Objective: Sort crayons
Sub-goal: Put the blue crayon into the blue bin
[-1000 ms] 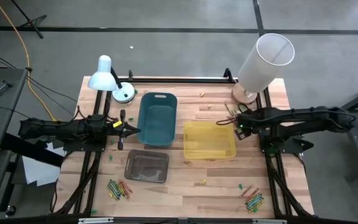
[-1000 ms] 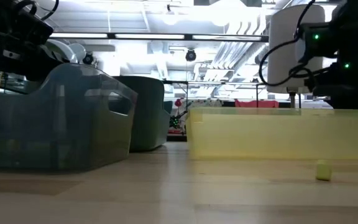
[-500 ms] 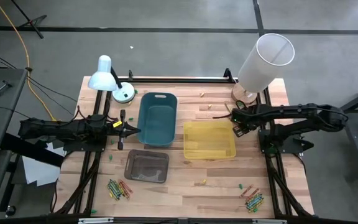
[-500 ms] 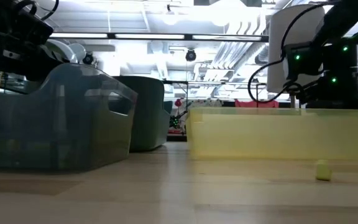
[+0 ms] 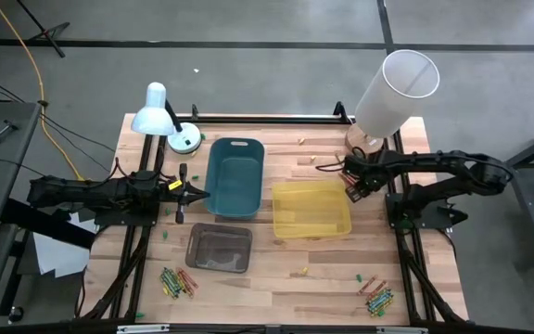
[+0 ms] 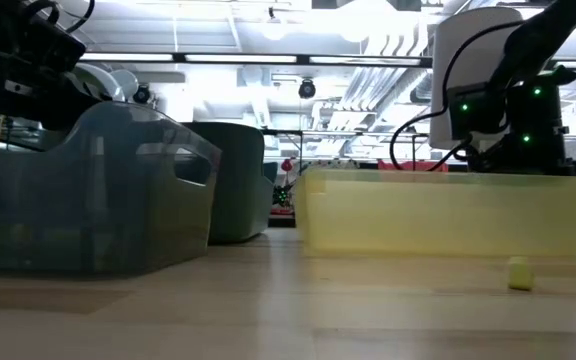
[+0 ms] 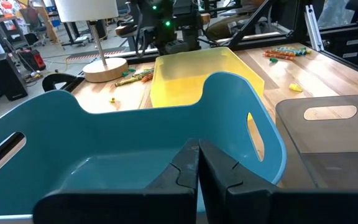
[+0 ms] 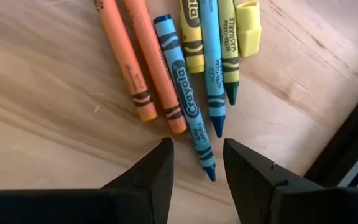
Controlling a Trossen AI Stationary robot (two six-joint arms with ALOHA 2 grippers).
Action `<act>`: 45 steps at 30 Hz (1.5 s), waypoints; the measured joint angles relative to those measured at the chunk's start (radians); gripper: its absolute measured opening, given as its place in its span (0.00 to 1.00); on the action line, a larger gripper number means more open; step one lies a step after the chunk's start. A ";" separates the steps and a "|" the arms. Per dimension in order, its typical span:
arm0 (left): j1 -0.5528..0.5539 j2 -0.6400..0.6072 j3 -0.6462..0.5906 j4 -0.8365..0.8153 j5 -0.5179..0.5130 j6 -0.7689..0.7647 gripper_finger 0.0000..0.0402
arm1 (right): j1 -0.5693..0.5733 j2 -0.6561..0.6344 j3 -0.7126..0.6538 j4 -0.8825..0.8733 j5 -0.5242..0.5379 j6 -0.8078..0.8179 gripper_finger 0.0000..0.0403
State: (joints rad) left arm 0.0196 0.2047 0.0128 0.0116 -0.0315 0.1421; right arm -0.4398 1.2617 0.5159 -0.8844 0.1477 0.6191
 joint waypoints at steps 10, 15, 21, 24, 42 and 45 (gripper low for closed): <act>0.000 0.000 0.000 0.000 0.000 0.000 0.00 | -0.019 0.012 0.000 0.001 -0.014 -0.018 0.33; 0.000 0.000 0.000 0.000 0.000 0.000 0.00 | -0.019 0.013 0.000 0.003 -0.012 -0.028 0.33; 0.000 0.000 0.000 0.000 0.000 0.000 0.00 | -0.019 0.014 0.000 0.022 -0.032 -0.041 0.33; 0.000 0.000 0.000 0.000 0.000 0.000 0.00 | -0.019 0.014 0.011 -0.001 -0.039 -0.039 0.33; 0.000 0.000 0.000 0.000 0.000 0.000 0.00 | -0.019 0.014 0.008 -0.057 -0.001 0.028 0.33; 0.000 0.000 0.000 0.000 0.000 0.000 0.00 | -0.019 0.013 0.003 -0.042 -0.006 0.027 0.33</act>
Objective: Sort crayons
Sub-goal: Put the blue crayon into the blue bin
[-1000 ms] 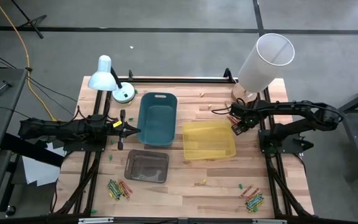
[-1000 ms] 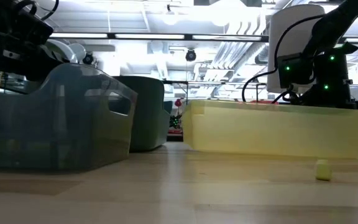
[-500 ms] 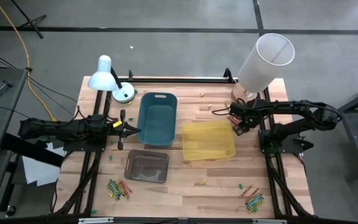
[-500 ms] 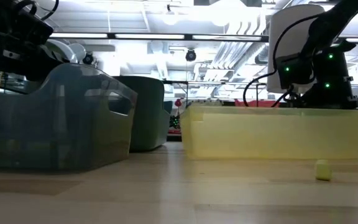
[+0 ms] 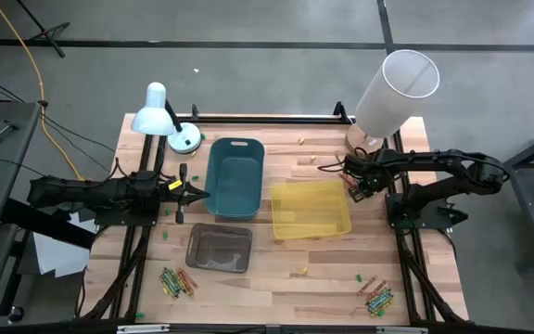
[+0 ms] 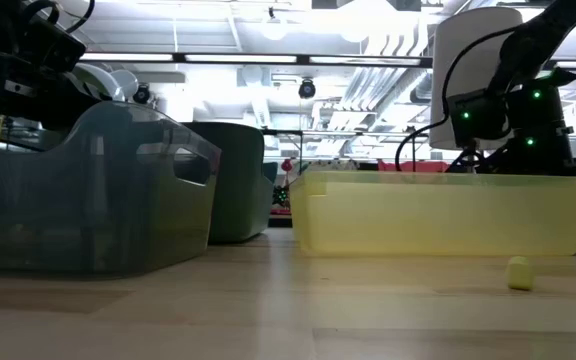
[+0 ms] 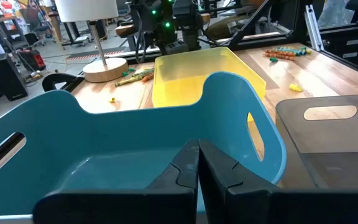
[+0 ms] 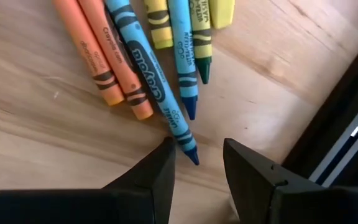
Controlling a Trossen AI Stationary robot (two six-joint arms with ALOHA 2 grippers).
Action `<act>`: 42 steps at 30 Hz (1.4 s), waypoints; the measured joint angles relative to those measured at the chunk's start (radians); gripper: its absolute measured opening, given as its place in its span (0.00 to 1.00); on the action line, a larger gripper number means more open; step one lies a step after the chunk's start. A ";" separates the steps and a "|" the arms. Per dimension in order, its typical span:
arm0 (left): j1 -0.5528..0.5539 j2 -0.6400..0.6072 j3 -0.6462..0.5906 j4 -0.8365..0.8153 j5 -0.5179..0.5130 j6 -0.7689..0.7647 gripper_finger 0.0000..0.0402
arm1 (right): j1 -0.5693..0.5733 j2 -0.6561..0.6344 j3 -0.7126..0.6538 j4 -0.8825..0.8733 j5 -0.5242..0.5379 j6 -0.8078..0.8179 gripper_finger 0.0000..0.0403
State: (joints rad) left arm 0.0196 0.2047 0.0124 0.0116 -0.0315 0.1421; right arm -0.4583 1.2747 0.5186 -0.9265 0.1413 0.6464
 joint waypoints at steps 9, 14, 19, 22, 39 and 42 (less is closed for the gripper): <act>0.000 0.000 0.000 0.000 0.000 0.000 0.00 | 0.000 0.000 0.000 0.007 -0.004 0.001 0.29; 0.000 0.000 0.000 0.000 0.000 0.000 0.00 | 0.000 0.000 -0.001 0.018 -0.011 0.005 0.17; 0.000 0.000 0.000 0.000 0.000 0.000 0.00 | 0.000 0.000 -0.001 0.022 -0.010 0.008 0.10; 0.000 0.000 0.000 0.000 0.000 0.000 0.00 | 0.000 0.000 -0.001 0.027 -0.006 0.008 0.07; 0.000 0.000 0.000 0.000 0.000 0.000 0.00 | 0.001 0.000 0.001 0.031 -0.002 -0.043 0.00; 0.000 0.000 0.000 0.000 0.000 0.000 0.00 | 0.001 -0.005 0.008 0.010 -0.002 -0.045 0.00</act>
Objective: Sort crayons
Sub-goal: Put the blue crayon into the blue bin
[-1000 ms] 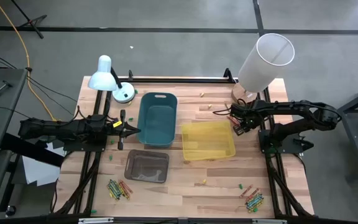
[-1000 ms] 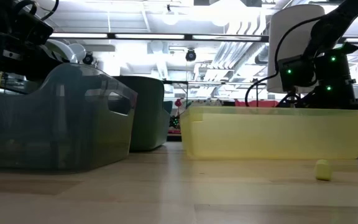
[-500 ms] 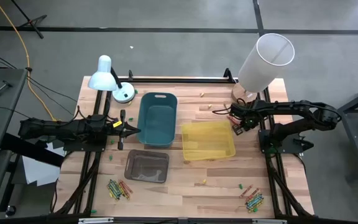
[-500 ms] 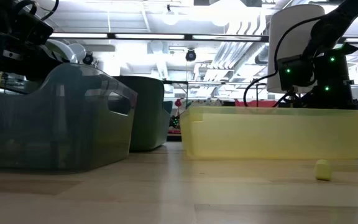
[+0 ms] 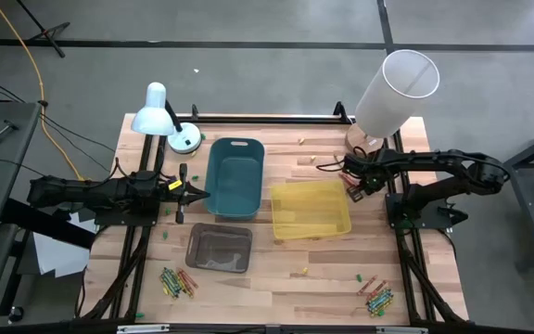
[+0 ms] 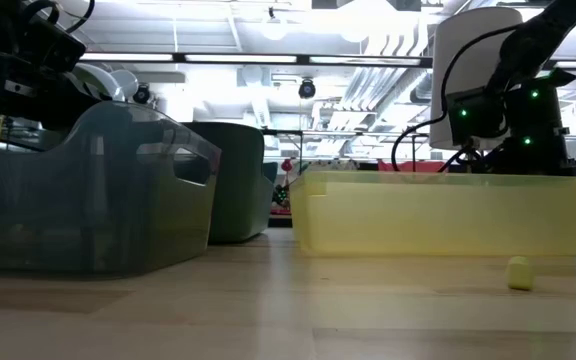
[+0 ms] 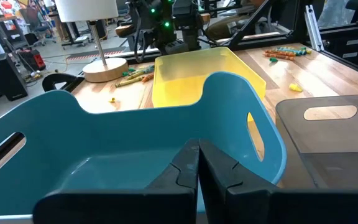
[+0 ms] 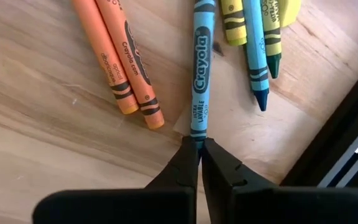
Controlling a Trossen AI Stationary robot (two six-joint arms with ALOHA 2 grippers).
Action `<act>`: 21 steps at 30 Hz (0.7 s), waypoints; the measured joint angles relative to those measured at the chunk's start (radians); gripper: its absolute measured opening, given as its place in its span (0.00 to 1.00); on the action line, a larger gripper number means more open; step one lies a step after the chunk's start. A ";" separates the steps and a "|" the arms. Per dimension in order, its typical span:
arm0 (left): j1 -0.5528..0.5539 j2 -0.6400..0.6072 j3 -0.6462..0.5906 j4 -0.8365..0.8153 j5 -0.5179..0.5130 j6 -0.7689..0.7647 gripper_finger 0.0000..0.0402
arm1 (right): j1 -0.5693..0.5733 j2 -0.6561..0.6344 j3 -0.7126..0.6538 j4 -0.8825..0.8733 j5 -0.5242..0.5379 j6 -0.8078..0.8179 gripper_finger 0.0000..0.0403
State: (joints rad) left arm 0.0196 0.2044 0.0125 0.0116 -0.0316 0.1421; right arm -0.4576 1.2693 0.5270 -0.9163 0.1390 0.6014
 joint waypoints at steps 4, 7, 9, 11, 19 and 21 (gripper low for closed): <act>0.000 0.000 0.000 0.000 0.000 0.000 0.00 | 0.009 -0.032 0.025 -0.042 0.020 0.000 0.00; 0.000 0.000 0.000 0.000 0.000 0.000 0.00 | 0.032 -0.072 0.053 -0.057 0.028 0.011 0.00; 0.000 0.000 0.000 0.000 0.000 0.000 0.00 | 0.053 -0.104 0.074 -0.060 0.028 0.023 0.00; 0.000 0.000 0.000 0.000 0.000 0.000 0.00 | 0.076 -0.136 0.096 -0.059 0.029 0.030 0.00; 0.000 0.000 0.000 0.000 0.000 0.000 0.00 | 0.178 -0.229 0.176 -0.057 0.064 0.055 0.00; 0.000 0.000 0.000 0.000 0.000 0.000 0.00 | 0.199 -0.237 0.188 -0.049 0.065 0.056 0.00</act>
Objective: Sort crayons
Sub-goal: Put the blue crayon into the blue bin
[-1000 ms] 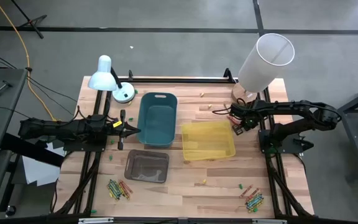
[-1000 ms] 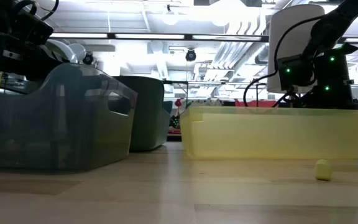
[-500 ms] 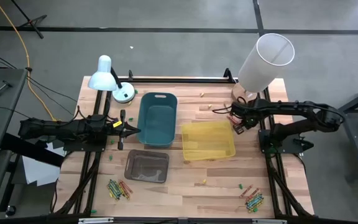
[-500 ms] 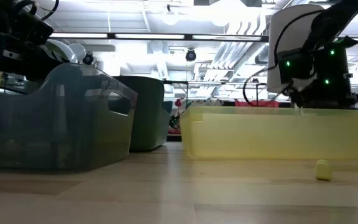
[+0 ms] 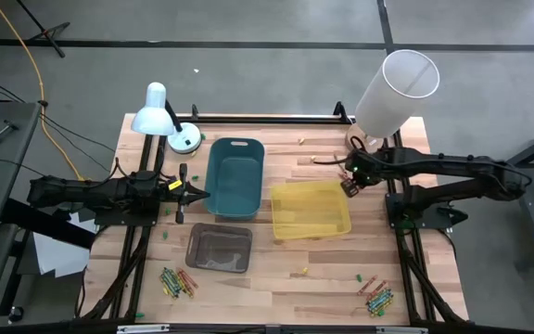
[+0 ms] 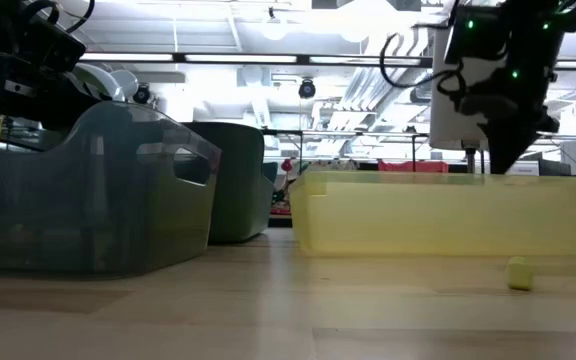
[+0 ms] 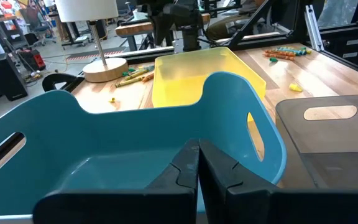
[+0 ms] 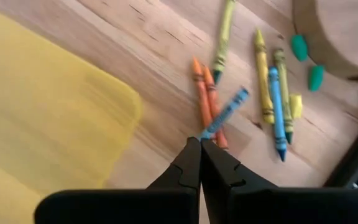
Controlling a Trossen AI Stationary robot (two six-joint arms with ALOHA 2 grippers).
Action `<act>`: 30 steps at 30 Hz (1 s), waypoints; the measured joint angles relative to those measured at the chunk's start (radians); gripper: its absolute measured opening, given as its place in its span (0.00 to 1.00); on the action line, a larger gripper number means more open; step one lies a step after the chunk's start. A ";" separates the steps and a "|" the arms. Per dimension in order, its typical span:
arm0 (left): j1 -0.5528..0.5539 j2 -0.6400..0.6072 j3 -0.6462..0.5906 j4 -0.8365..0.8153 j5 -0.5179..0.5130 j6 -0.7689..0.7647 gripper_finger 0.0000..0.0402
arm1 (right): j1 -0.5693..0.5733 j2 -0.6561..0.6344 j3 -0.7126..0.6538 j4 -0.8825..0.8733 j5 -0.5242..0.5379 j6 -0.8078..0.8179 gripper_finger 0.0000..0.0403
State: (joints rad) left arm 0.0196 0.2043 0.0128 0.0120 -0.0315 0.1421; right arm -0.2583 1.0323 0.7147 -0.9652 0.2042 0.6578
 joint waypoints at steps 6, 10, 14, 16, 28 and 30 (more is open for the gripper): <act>0.000 0.000 0.000 0.000 0.000 0.000 0.00 | 0.018 0.002 -0.005 -0.006 -0.004 0.068 0.00; 0.000 0.000 0.000 0.000 0.000 0.000 0.00 | 0.018 0.002 -0.051 -0.001 0.010 0.116 0.00; 0.000 0.000 0.000 0.000 0.000 0.000 0.00 | 0.017 0.002 -0.112 0.027 0.042 0.163 0.00; 0.000 0.000 0.000 0.000 0.000 0.000 0.00 | 0.017 0.002 -0.141 0.050 0.043 0.173 0.00; 0.000 0.000 0.000 0.000 0.000 0.000 0.00 | 0.014 0.002 -0.119 0.079 0.016 0.052 0.09; 0.000 0.000 0.000 0.000 0.000 0.000 0.00 | 0.009 0.002 -0.104 0.081 0.003 0.017 0.16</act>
State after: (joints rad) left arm 0.0196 0.2043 0.0126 0.0120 -0.0316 0.1421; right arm -0.2497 1.0345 0.6109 -0.8840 0.2067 0.6752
